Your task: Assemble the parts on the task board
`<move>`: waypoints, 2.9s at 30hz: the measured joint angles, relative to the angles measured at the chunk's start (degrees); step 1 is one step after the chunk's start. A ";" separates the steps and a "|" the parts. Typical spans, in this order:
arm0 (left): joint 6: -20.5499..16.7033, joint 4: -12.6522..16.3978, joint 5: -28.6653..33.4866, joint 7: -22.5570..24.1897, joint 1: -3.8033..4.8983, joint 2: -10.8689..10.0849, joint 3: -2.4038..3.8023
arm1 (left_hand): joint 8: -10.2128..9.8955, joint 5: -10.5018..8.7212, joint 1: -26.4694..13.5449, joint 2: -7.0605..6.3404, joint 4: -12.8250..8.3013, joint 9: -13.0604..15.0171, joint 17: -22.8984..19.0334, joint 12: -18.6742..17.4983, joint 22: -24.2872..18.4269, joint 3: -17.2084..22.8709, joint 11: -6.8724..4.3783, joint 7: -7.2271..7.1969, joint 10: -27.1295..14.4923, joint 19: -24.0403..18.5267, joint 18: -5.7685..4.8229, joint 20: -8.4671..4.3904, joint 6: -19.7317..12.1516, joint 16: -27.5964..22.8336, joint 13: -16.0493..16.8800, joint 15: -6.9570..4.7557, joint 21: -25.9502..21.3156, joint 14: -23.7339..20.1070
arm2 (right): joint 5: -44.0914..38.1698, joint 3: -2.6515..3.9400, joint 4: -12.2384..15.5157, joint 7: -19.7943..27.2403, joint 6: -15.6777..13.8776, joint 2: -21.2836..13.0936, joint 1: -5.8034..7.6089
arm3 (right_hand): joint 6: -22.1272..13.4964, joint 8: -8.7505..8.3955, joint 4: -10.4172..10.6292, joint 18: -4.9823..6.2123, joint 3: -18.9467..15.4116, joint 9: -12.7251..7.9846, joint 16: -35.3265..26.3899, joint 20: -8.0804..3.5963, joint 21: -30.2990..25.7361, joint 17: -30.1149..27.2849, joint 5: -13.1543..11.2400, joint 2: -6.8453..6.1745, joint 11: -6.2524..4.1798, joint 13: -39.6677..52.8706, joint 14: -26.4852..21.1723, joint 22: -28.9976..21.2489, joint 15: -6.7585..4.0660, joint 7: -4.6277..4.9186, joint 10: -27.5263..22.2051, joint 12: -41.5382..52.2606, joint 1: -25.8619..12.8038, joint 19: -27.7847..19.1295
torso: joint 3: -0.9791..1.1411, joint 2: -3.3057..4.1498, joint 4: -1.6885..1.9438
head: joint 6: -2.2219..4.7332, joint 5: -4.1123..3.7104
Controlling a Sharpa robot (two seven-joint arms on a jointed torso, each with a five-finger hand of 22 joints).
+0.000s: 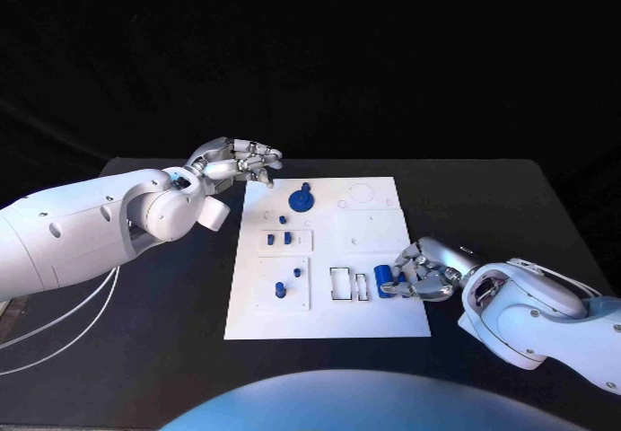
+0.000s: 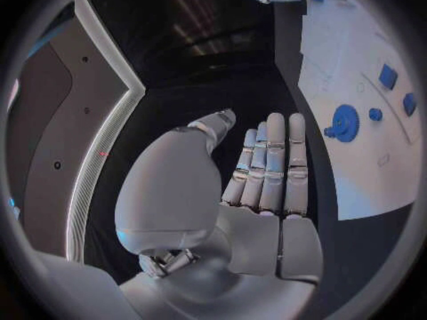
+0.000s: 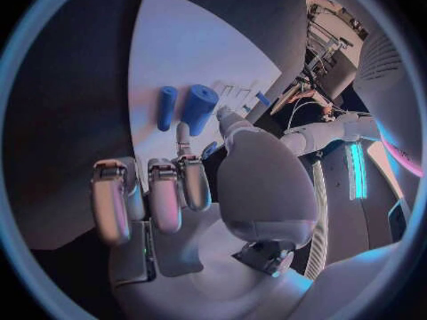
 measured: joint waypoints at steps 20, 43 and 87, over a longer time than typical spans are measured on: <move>0.02 0.24 0.01 -0.14 0.00 -0.27 0.00 | 0.33 0.00 0.00 0.00 0.00 0.00 0.05 0.00 -0.08 0.00 0.00 0.00 0.00 0.00 0.00 0.00 0.00 0.00 0.00 0.00 -0.21 0.00 | -1.53 0.21 -2.51 -2.01 0.64 3.46 -1.60 | 0.97 0.00 1.82 0.00 -1.02 0.43 0.00 0.00 0.22 0.04 0.00 0.27 0.00 -0.01 0.00 0.04 0.00 -0.12 0.00 0.53 -0.27 0.00 | 0.04 0.02 0.00 | 0.00 0.50; 0.17 0.31 0.04 -0.57 0.00 -0.44 -0.01 | 0.33 0.00 -0.23 0.23 0.00 0.00 0.04 0.00 -0.07 0.00 0.21 0.00 -0.21 0.00 0.00 0.00 0.00 0.00 0.05 0.00 -0.21 0.00 | 1.52 0.05 -0.55 -3.05 -5.32 2.58 -1.67 | 4.25 -0.12 -1.12 0.01 11.43 -0.48 0.00 -1.86 1.94 0.02 5.33 0.16 -1.94 -0.02 -0.09 0.02 -1.76 -0.33 0.11 4.06 4.40 0.00 | -0.04 -0.09 -0.07 | 0.00 0.52; 0.26 0.32 0.05 -0.69 0.01 -0.07 -0.02 | 0.33 0.00 -0.23 0.23 0.00 0.00 0.08 -0.01 -0.12 0.00 0.21 0.21 -0.21 0.00 0.00 0.00 -0.21 0.00 0.03 0.00 -0.21 0.00 | 14.47 0.17 -1.17 -2.87 -3.53 9.88 0.03 | 7.61 -0.79 -2.33 0.01 14.42 0.62 0.00 -1.84 1.93 0.00 1.73 -1.41 -2.09 -0.04 -0.10 0.04 -1.74 -1.65 0.37 4.44 -9.31 0.00 | -0.07 0.02 0.00 | 0.00 0.87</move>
